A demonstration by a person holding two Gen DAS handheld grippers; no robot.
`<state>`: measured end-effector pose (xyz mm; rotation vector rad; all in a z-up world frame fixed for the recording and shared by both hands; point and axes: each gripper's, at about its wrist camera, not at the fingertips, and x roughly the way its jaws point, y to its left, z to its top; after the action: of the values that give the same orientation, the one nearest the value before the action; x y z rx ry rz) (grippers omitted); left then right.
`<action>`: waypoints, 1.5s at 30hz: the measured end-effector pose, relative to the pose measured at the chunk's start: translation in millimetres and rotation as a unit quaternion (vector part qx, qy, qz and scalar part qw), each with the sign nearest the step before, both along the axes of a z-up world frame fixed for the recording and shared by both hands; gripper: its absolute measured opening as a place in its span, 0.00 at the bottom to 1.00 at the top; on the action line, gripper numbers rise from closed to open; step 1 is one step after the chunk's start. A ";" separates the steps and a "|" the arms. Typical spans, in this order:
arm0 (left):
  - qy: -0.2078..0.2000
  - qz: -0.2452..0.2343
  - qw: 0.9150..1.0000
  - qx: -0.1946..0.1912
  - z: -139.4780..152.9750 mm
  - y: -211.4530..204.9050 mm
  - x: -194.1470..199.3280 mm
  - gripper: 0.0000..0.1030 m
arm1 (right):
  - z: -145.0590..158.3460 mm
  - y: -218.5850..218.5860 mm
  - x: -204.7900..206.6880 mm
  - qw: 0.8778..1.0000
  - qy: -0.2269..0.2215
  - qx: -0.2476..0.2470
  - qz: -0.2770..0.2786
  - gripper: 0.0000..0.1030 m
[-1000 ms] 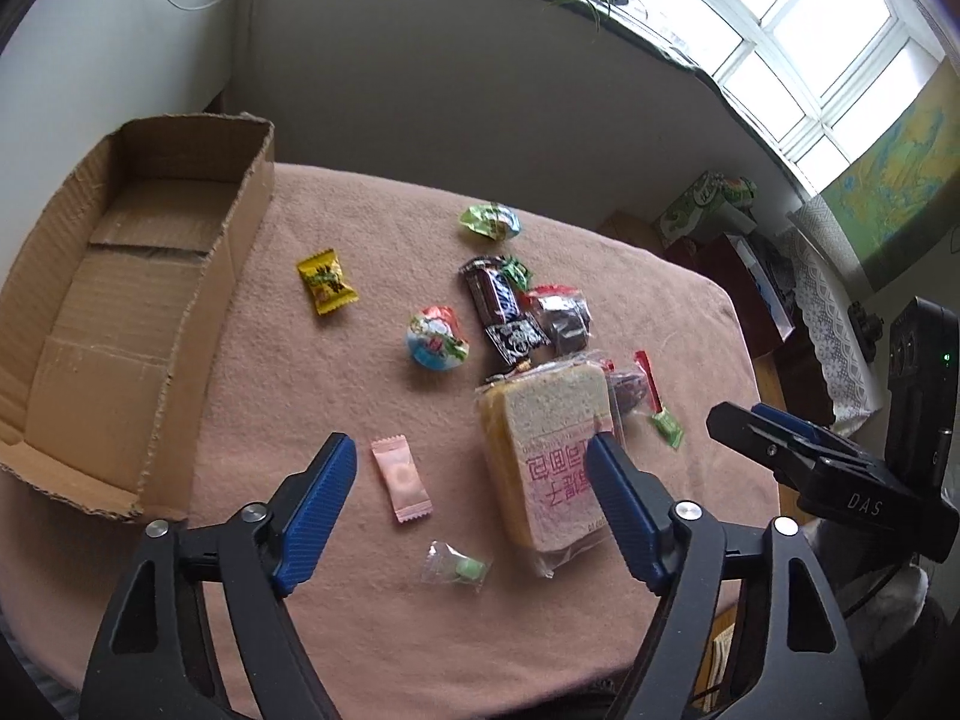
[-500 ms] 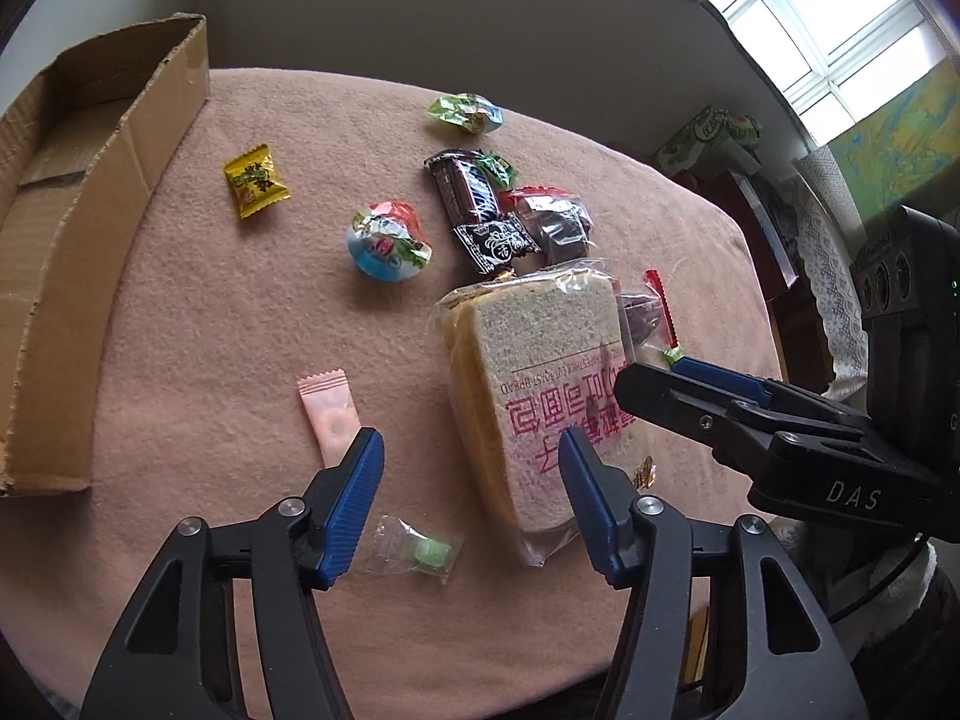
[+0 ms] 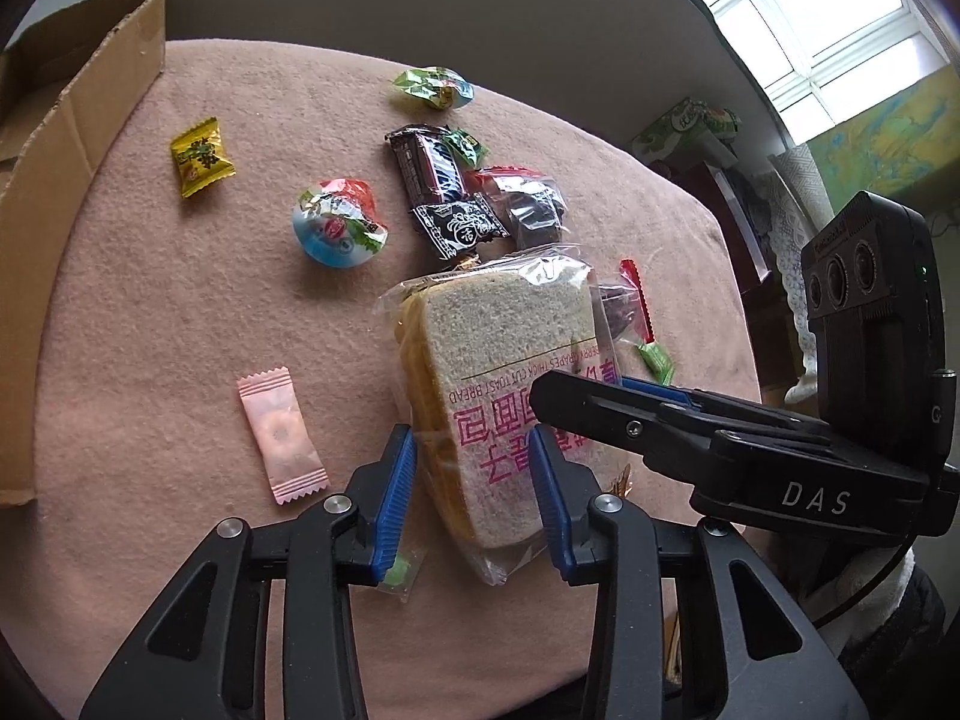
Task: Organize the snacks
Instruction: 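Carry the bread slice with the left tool into the cardboard box and release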
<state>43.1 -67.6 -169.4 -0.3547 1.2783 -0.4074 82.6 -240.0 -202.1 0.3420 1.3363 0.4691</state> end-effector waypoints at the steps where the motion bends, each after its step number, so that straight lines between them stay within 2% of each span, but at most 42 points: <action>1: 0.000 0.000 1.000 -0.001 0.8 0.1 -0.5 0.35 | 0.3 0.6 0.0 1.000 0.001 0.000 -0.001 0.50; 11: -0.018 0.009 1.000 0.011 14.9 1.7 -9.2 0.31 | 18.8 15.5 -6.1 1.000 -0.009 -0.016 0.002 0.45; 18: -0.057 0.035 0.998 0.017 44.6 24.5 -15.5 0.31 | 50.1 41.3 2.0 0.999 -0.034 -0.003 0.023 0.45; 26: -0.091 0.097 0.991 0.020 75.7 73.5 -14.4 0.31 | 82.9 103.0 20.9 0.994 -0.064 0.003 0.086 0.45; 30: -0.097 0.133 0.986 0.021 82.2 104.0 -16.0 0.31 | 92.5 139.8 29.2 0.990 -0.074 0.002 0.122 0.45; 45: -0.099 0.232 0.967 0.040 82.4 198.2 -25.1 0.31 | 100.5 262.8 45.5 0.973 -0.081 0.006 0.217 0.45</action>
<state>18.0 130.6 -87.0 -0.5159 0.9742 0.0089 128.2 22.9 -101.5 0.0146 1.2473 0.8529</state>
